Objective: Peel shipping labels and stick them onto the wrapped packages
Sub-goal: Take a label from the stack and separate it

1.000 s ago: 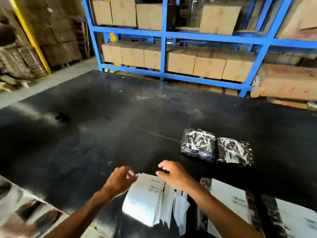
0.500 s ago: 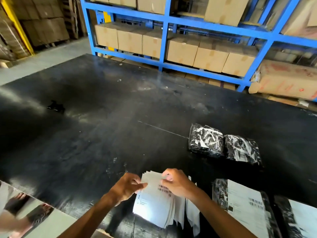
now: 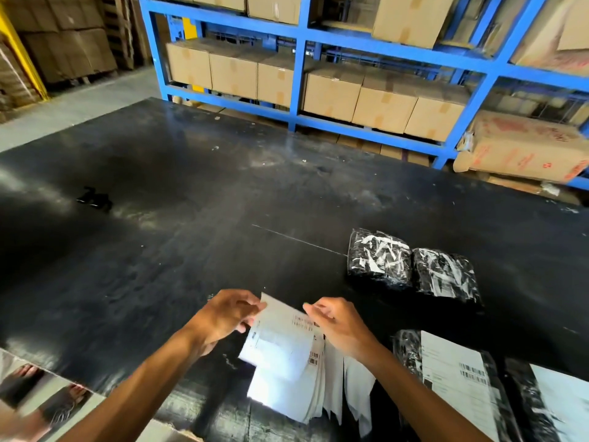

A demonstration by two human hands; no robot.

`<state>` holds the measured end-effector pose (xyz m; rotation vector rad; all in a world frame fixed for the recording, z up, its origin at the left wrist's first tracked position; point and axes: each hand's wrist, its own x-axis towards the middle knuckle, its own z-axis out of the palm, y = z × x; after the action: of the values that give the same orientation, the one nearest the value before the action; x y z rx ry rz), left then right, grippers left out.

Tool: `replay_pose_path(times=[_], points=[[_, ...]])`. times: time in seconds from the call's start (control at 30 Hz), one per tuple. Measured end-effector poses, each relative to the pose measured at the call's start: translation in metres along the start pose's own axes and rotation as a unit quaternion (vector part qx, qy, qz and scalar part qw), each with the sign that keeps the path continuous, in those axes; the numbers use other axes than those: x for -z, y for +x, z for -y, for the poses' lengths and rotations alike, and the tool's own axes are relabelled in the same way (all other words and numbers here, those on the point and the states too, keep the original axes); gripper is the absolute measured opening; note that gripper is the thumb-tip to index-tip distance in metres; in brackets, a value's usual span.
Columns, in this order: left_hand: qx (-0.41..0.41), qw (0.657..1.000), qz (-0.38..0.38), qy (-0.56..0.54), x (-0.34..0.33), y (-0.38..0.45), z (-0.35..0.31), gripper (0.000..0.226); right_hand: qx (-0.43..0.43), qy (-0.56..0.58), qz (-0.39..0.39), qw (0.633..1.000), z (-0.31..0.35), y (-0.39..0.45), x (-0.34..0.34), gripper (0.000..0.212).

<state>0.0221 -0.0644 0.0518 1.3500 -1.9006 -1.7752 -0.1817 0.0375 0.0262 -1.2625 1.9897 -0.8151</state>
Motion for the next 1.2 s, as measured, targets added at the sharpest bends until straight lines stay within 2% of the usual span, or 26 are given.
replay_pose_path(times=[0.07,0.17,0.23,0.47,0.7,0.87,0.97,1.03,1.07,1.13,1.2], points=[[-0.025,0.997,-0.008,-0.073,0.004,0.003,-0.014,0.019,-0.013,0.078,-0.016,0.997,0.013,-0.006,0.01,0.054],[-0.055,0.988,-0.061,-0.129,0.004,0.009,-0.037,0.022,-0.023,0.216,0.005,0.976,0.034,-0.02,0.026,0.039],[-0.08,0.982,-0.107,-0.134,0.002,0.015,-0.05,0.024,0.003,0.247,0.014,0.969,0.043,-0.028,0.037,0.036],[-0.132,0.966,-0.177,-0.135,-0.006,0.03,-0.087,0.03,0.064,0.222,0.025,0.973,0.059,-0.049,0.068,0.019],[-0.155,0.965,-0.172,-0.125,-0.013,0.03,-0.101,0.029,0.081,0.213,0.021,0.973,0.059,-0.06,0.083,0.015],[-0.139,0.967,-0.166,-0.134,-0.015,0.031,-0.102,0.032,0.099,0.213,0.023,0.972,0.06,-0.062,0.086,0.014],[-0.114,0.974,-0.174,-0.085,-0.015,0.033,-0.1,0.032,0.105,0.215,0.023,0.971,0.062,-0.062,0.087,0.015],[-0.115,0.971,-0.209,0.022,-0.016,0.034,-0.099,0.029,0.109,0.222,0.019,0.969,0.064,-0.06,0.088,0.015],[-0.135,0.961,-0.231,0.071,-0.016,0.032,-0.099,0.027,0.111,0.227,0.015,0.967,0.065,-0.059,0.088,0.015],[-0.233,0.932,-0.258,0.102,-0.021,0.022,-0.104,0.02,0.114,0.241,0.007,0.964,0.067,-0.058,0.09,0.015],[-0.343,0.912,-0.21,0.074,-0.029,0.003,-0.116,0.009,0.115,0.25,0.0,0.961,0.069,-0.055,0.091,0.016]])
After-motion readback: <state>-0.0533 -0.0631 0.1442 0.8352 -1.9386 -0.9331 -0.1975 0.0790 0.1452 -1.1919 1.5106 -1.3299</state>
